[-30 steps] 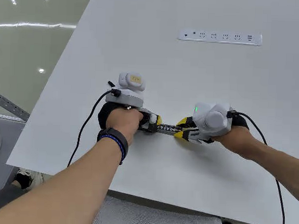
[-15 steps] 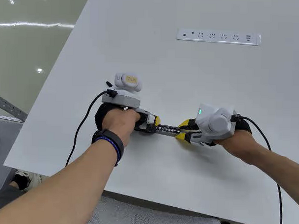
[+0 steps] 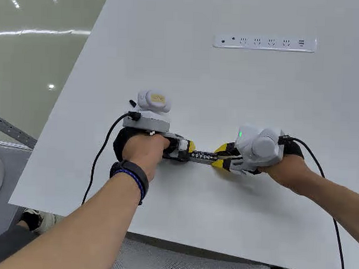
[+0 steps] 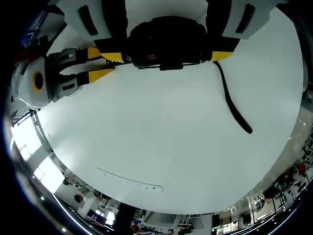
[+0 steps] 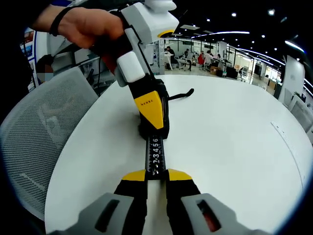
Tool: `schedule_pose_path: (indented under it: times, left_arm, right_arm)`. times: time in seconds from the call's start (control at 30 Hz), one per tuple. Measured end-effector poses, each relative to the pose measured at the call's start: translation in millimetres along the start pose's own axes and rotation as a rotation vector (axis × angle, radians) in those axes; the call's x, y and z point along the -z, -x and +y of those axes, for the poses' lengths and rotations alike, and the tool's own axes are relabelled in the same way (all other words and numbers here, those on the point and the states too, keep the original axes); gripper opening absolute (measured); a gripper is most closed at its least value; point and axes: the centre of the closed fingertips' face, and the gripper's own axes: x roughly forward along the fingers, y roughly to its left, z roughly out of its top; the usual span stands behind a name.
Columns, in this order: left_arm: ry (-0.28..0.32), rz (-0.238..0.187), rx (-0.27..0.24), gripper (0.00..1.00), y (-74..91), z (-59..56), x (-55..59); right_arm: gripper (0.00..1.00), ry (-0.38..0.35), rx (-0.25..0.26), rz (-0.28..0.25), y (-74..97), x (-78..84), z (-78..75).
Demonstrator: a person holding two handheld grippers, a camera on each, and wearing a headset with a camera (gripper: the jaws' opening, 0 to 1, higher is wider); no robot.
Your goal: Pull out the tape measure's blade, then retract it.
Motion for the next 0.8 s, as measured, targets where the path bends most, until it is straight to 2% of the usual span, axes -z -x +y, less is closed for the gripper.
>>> schedule_pose_path:
  times: [0.37, 0.6, 0.73, 0.8]
  left_arm:
    - [0.012, -0.005, 0.003, 0.62, 1.3, 0.8, -0.3]
    - [0.02, -0.006, 0.007, 0.61, 1.4, 1.0, -0.6]
    - [0.037, -0.012, 0.004, 0.61, 0.7, 2.2, -2.4]
    - [0.038, -0.009, 0.003, 0.61, -0.1, 2.6, -3.2]
  right_arm:
    - [0.12, 0.021, -0.029, 0.006, -5.9, -5.9, -0.8]
    - [0.13, 0.013, -0.028, -0.003, -7.6, -7.4, -1.6]
    - [0.12, 0.01, -0.029, -0.011, -10.1, -14.5, 0.3]
    - [0.12, 0.03, -0.033, 0.006, -10.9, -16.5, 0.8]
